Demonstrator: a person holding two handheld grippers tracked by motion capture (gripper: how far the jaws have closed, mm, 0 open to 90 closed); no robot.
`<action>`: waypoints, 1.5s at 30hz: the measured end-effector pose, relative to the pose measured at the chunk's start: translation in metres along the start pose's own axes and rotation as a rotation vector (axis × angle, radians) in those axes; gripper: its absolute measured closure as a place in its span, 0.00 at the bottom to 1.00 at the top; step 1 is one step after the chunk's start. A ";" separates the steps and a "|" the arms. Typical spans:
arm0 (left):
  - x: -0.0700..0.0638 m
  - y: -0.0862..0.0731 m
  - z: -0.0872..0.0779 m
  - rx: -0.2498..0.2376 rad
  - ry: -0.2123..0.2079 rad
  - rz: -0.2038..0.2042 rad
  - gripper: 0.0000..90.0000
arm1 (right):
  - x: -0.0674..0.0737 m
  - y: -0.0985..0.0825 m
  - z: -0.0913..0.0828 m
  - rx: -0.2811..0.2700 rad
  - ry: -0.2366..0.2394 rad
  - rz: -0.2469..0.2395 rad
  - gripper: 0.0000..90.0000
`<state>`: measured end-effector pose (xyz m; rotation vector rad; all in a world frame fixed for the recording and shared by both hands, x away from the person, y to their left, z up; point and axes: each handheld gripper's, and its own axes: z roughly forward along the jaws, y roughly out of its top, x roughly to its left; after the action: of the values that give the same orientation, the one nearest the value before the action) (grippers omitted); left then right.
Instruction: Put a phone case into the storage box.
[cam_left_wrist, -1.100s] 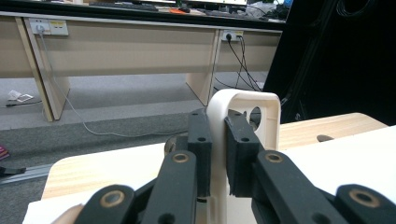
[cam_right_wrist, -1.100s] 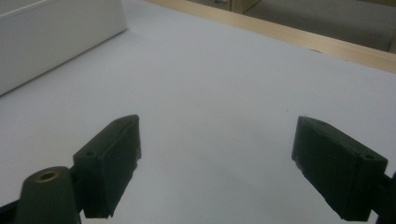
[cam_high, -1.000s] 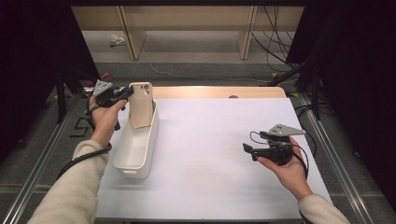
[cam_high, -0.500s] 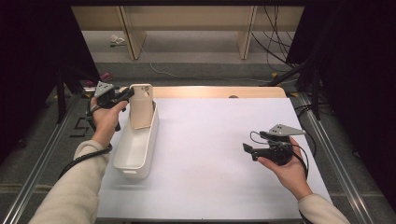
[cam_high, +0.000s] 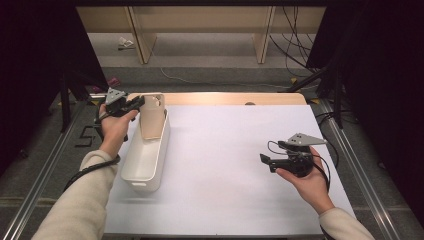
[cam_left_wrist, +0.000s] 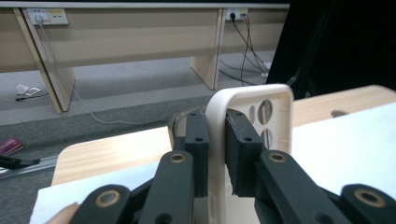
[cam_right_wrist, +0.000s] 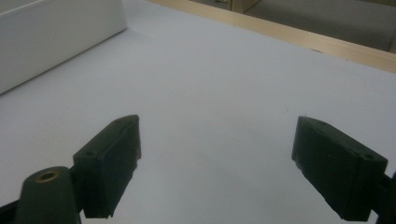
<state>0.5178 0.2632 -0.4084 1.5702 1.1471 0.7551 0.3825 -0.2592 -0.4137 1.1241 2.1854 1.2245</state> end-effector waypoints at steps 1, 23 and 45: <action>0.000 -0.001 0.000 0.003 0.004 0.005 0.88 | 0.000 0.000 0.000 0.000 0.000 0.001 0.18; 0.003 -0.001 0.002 0.044 0.050 0.057 0.86 | 0.000 0.000 0.000 0.000 0.000 0.000 0.18; 0.000 0.007 -0.011 0.072 0.062 0.123 0.72 | 0.000 0.000 0.000 0.001 -0.001 0.000 0.18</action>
<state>0.5104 0.2672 -0.3985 1.7001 1.1417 0.8563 0.3823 -0.2592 -0.4132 1.1243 2.1853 1.2226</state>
